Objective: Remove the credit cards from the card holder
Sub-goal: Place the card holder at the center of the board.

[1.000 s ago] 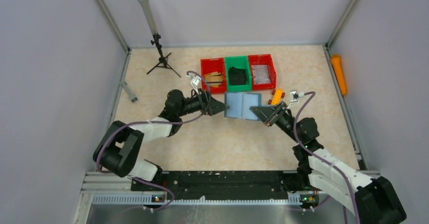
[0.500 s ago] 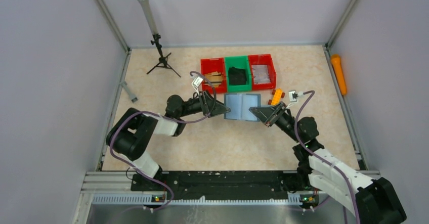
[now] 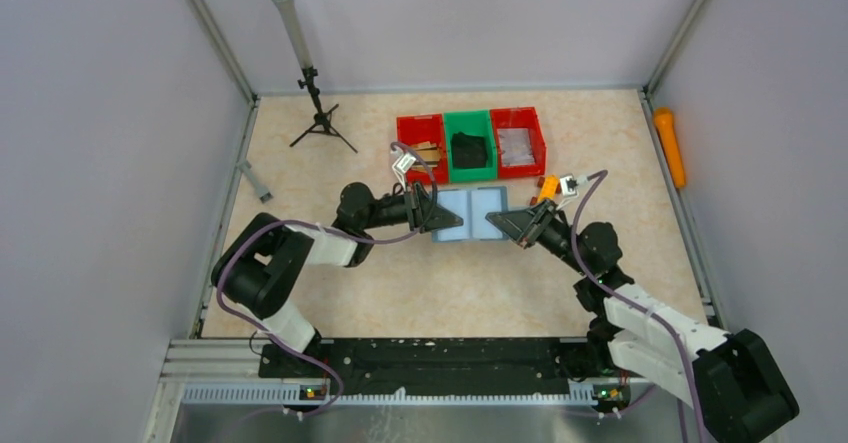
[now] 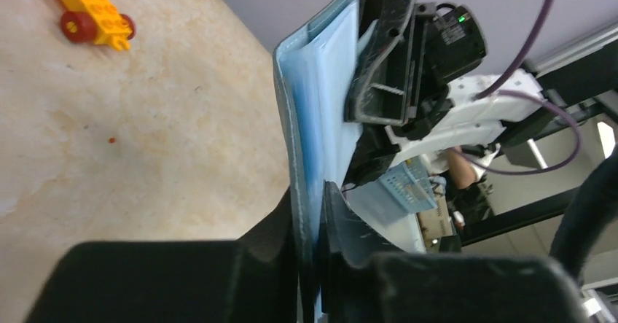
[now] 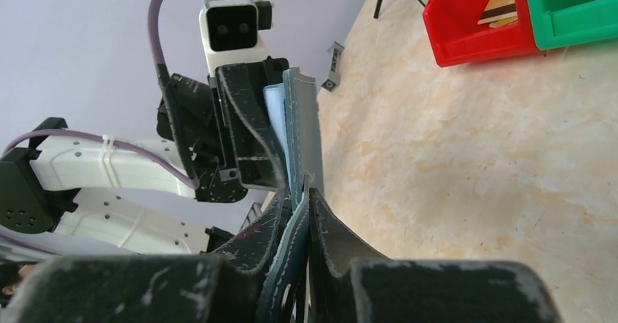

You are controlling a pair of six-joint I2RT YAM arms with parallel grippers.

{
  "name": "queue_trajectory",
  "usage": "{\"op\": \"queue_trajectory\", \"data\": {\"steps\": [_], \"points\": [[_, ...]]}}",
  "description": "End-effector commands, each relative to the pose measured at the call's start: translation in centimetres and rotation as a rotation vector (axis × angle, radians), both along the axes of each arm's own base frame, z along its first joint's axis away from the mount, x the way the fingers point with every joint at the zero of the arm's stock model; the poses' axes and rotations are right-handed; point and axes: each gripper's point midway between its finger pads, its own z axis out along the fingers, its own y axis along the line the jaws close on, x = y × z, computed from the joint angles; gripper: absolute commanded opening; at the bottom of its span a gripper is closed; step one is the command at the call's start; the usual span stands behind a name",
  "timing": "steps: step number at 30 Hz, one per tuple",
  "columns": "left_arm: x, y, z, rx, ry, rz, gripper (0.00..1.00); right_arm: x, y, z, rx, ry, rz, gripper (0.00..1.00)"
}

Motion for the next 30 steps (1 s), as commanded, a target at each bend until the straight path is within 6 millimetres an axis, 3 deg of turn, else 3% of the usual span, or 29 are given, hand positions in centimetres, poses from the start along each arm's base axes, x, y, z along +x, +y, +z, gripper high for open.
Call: {"op": "queue_trajectory", "data": {"steps": [1, 9, 20, 28, 30], "points": [[0.9, -0.4, 0.2, 0.042, -0.050, 0.014, 0.00, 0.3, 0.8, 2.6, 0.012, -0.070, 0.044, 0.00], [2.5, -0.6, -2.5, 0.164, 0.011, 0.072, 0.00, 0.1, 1.4, 1.2, -0.059, -0.044, 0.082, 0.00], [1.6, -1.6, -2.4, 0.152, 0.003, 0.008, 0.00, -0.4, 4.4, -0.1, -0.115, -0.029, 0.148, 0.00], [1.5, -2.0, -2.9, 0.172, 0.013, -0.006, 0.00, -0.1, 4.6, -0.7, -0.135, -0.017, 0.143, 0.00], [2.1, -1.8, -3.4, 0.199, 0.023, 0.024, 0.00, -0.1, 4.3, -0.7, -0.156, -0.033, 0.132, 0.08]]}}
